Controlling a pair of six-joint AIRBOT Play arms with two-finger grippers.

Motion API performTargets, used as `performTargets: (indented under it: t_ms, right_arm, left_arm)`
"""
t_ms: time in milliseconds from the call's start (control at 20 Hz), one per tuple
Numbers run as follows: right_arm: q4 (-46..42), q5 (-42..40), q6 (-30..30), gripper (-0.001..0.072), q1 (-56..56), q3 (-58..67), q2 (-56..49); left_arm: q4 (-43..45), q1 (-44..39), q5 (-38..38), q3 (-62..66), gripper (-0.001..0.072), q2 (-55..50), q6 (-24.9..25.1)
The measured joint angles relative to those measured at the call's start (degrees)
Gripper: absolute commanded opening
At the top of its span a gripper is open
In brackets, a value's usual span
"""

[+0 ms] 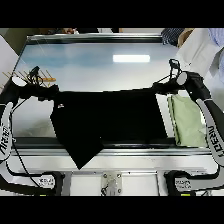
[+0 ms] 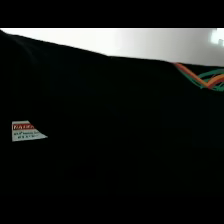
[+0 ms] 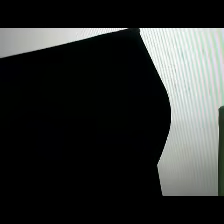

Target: Fold the clothes and pants, and hang the long-sleeved shirts on hangers.

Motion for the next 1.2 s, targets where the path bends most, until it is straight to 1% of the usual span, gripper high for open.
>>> performTargets:
  t_ms: [150,350,400,450,500,550,600,800,950,1050,1200]
  right_arm:
    - [-0.42,-0.5,0.02,0.0013,0.61,-5.33,1.73]
    - [-0.35,0.04,0.02,0.0018,1.66,-9.22,2.4]
    - [-0.17,0.35,0.02,0.0033,1.88,-9.66,2.47]
    - [0.0,0.87,0.02,0.0168,2.08,-10.01,2.51]
    - [0.35,1.42,0.02,0.0457,2.21,-10.27,2.54]
    - [0.74,1.81,0.02,0.0569,2.32,-10.43,2.62]
    - [1.16,2.19,0.02,0.0568,2.38,-10.51,2.78]
    - [1.99,3.89,0.02,0.0569,1.46,-10.43,7.39]
    - [-0.04,9.44,0.35,0.0569,-1.84,-12.15,14.51]
    - [-1.7,13.6,2.99,0.0569,-5.01,-16.72,19.65]
    - [-2.51,15.96,10.38,0.0568,-9.03,-27.87,26.56]
  left_arm:
    - [0.15,0.02,1.53,-5.68,0.0015,1.38,0.52]
    - [0.11,0.02,2.69,-10.75,0.0015,1.97,0.74]
    - [0.09,0.02,2.8,-11.41,0.0015,2.05,0.76]
    - [0.0,0.02,2.82,-11.82,0.0056,2.1,0.79]
    - [-0.02,0.02,2.82,-12.15,0.0378,2.14,0.94]
    - [0.0,0.02,2.8,-12.35,0.0597,2.21,0.94]
    - [0.0,0.07,2.71,-12.41,0.0611,2.4,0.92]
    - [-0.02,1.27,1.22,-10.54,0.061,6.14,0.24]
    - [0.2,2.32,-0.5,-11.43,0.061,13.4,-1.44]
    - [0.24,2.03,-1.27,-14.84,0.061,18.82,-2.4]
    - [0.39,-0.39,-1.31,-22.05,0.0611,25.62,-3.34]
